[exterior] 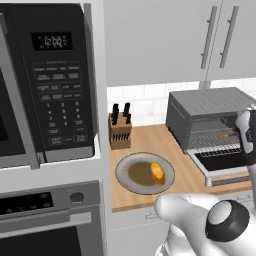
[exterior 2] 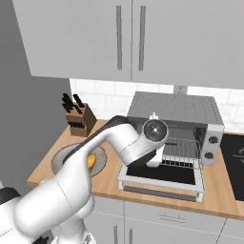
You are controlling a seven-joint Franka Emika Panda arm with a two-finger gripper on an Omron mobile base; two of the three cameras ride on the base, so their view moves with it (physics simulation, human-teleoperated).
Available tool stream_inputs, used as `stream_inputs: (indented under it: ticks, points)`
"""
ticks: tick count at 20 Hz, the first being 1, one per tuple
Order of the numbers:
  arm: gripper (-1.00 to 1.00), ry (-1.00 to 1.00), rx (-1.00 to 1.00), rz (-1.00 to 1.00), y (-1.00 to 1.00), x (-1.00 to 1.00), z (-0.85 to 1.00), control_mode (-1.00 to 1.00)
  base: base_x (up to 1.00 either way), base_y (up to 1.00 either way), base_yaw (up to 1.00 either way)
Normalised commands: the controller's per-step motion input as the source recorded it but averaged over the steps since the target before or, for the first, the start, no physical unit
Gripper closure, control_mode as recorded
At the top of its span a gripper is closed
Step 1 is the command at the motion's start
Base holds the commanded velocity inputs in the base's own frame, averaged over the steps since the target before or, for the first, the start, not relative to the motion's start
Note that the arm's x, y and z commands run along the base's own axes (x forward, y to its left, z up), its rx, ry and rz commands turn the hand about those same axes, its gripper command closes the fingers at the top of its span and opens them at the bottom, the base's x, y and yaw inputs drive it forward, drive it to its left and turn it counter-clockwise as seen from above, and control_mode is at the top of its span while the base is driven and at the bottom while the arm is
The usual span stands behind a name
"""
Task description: Pick up the kebab skewer and baguette bread, and place them inside the toaster oven. Close the toaster oven door and start by setting the timer.
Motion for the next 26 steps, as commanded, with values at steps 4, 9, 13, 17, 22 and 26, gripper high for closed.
stream_inputs:
  ticks: [4,9,13,17,22,26]
  points:
    - [1.00,0.00,0.00,-0.03,0.00,0.22,0.00,-1.00,0.00,0.00,0.00]
    - [1.00,0.00,0.00,-0.03,0.00,0.26,-0.11,-1.00,0.00,0.00,0.00]
    - [1.00,0.00,0.00,-0.01,0.00,0.20,-0.22,-1.00,0.00,0.00,0.00]
    - [1.00,0.00,0.00,-0.02,0.00,0.13,-0.11,-1.00,0.00,0.00,0.00]
    - [1.00,0.00,0.00,-0.03,0.00,0.12,-0.09,-1.00,0.00,0.00,0.00]
    - [1.00,0.00,0.00,-0.01,-0.05,0.20,-0.14,-1.00,0.00,0.00,0.00]
